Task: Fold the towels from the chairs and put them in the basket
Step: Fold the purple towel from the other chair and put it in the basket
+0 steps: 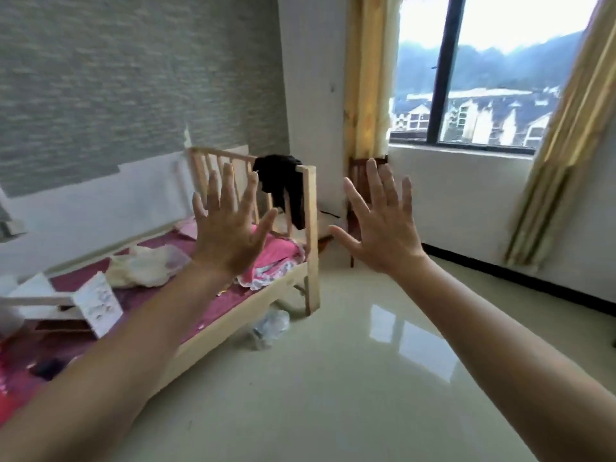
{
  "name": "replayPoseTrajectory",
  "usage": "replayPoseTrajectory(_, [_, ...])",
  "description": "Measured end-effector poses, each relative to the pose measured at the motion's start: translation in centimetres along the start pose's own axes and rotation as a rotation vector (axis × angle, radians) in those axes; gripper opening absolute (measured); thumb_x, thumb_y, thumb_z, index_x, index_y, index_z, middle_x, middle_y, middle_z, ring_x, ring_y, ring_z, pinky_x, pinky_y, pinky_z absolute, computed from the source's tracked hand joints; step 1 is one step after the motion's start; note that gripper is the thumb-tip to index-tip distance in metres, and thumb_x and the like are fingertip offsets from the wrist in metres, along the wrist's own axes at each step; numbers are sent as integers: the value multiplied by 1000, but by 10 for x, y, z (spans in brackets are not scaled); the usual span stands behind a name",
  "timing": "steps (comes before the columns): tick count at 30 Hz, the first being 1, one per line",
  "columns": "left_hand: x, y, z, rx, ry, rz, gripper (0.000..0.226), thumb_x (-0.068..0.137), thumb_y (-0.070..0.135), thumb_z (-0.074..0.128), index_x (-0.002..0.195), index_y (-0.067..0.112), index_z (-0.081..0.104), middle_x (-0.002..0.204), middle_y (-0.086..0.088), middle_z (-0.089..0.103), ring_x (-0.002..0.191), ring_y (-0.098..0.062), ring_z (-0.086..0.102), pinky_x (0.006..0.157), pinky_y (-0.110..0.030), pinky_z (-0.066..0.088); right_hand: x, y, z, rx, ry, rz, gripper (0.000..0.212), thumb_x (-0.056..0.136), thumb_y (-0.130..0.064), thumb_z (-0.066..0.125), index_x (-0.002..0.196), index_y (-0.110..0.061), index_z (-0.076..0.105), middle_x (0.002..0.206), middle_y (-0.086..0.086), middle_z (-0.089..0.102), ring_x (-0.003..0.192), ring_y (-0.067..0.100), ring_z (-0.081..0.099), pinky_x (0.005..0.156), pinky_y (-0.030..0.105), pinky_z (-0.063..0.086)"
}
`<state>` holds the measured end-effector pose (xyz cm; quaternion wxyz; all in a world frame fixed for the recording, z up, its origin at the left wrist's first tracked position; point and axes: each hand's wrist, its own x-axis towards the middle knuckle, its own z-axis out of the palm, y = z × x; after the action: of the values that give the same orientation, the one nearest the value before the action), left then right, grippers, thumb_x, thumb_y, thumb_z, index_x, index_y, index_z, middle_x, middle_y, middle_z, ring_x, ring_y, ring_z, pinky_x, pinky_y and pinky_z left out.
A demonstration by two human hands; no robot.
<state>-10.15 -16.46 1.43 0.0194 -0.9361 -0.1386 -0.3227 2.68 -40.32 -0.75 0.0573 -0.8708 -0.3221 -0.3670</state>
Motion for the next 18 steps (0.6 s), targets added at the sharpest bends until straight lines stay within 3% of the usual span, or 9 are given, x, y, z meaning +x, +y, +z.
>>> replayPoseTrajectory(12, [174, 310, 248, -348, -159, 478, 73, 96, 65, 18, 158, 27, 13, 166, -11, -8, 152, -31, -7, 116, -64, 10, -66, 349, 97, -338, -168, 381, 85, 93, -74, 27, 160, -22, 14, 166, 20, -6, 153, 41, -4, 119, 65, 7])
replayPoseTrajectory(15, [203, 352, 283, -402, -160, 555, 75, 95, 65, 17, 157, 24, 15, 165, -14, -5, 152, -34, -4, 115, -64, 11, -71, 397, 106, -386, -203, 454, 85, 93, -72, 27, 160, -21, 15, 166, 21, -4, 152, 42, -2, 119, 65, 5])
replayPoseTrajectory(18, [261, 436, 332, -442, -200, 656, 76, 94, 68, 14, 158, 26, 9, 165, -13, -9, 152, -32, -9, 117, -62, 9, -72, 475, 116, -459, -242, 573, 84, 93, -72, 29, 160, -23, 14, 166, 18, -8, 153, 41, -4, 120, 63, -1])
